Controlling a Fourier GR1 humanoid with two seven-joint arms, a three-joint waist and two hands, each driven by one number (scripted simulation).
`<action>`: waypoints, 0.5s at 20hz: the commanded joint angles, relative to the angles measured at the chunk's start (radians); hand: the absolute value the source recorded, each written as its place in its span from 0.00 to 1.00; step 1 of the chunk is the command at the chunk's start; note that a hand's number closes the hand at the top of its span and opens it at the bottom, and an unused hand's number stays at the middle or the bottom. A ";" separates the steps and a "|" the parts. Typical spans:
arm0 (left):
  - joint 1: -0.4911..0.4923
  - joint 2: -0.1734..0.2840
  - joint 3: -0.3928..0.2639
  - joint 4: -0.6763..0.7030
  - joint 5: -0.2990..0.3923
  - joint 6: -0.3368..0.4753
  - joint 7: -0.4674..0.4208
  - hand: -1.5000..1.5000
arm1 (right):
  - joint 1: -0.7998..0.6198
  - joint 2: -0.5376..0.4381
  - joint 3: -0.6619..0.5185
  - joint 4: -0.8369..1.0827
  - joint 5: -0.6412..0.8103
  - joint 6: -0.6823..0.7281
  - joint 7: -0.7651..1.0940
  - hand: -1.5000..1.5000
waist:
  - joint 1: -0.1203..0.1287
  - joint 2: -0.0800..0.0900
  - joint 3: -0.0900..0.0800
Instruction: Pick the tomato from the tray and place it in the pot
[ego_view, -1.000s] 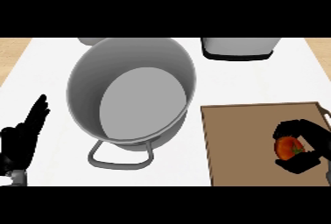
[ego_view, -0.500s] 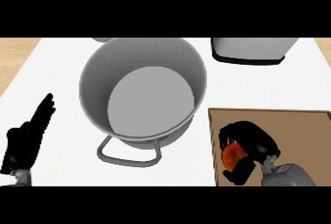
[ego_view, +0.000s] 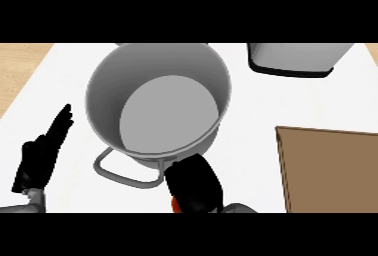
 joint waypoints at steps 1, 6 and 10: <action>-0.015 -0.002 0.004 0.011 -0.002 0.004 0.009 0.50 | -0.109 0.031 0.171 -0.038 0.066 -0.112 0.206 1.00 | -0.017 -0.007 0.002; -0.008 0.015 0.023 0.022 -0.010 0.010 -0.002 0.50 | -0.308 0.032 0.195 -0.115 0.164 -0.210 0.406 1.00 | -0.026 -0.013 0.001; -0.038 0.010 0.028 0.030 0.001 0.008 0.024 0.50 | -0.430 0.033 0.206 -0.144 0.135 -0.280 0.544 1.00 | -0.031 -0.007 0.002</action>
